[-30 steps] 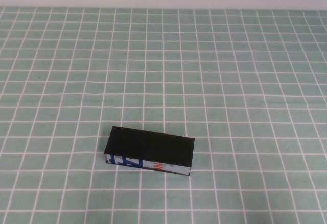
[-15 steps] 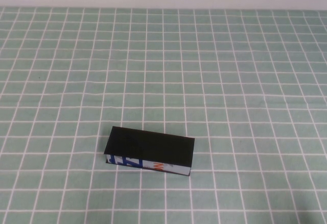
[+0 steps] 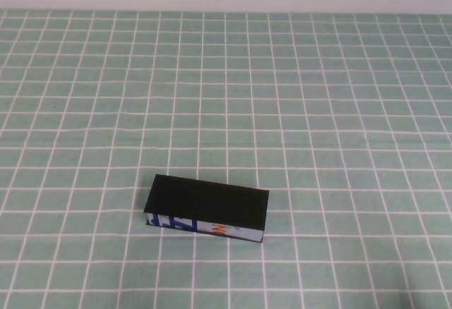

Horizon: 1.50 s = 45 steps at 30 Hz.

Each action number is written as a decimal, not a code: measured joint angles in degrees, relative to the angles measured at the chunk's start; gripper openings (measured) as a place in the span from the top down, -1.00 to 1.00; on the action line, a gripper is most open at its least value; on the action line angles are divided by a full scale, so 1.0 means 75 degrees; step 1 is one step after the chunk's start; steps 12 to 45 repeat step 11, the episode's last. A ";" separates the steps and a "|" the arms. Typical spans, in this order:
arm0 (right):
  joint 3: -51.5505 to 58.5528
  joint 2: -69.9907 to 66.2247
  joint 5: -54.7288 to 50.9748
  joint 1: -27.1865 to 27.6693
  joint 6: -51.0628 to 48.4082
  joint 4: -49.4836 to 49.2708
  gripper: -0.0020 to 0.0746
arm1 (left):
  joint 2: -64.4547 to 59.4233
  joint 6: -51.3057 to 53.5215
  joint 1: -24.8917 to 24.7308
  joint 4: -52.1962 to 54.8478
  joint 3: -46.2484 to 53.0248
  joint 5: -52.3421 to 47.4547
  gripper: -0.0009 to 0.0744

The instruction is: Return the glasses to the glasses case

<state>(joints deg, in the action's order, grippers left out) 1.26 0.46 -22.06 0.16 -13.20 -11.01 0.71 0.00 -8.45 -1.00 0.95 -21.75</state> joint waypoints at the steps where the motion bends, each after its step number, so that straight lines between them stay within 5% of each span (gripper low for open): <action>1: 0.0000 0.0000 0.0000 0.0000 -0.0014 0.0002 0.98 | 0.0000 0.0000 0.0000 0.0000 0.0000 0.0000 0.98; 45: 0.0000 0.0000 0.0000 0.0000 -0.0045 -0.0016 0.98 | 0.0000 0.0000 0.0000 0.0000 0.0000 0.0000 0.98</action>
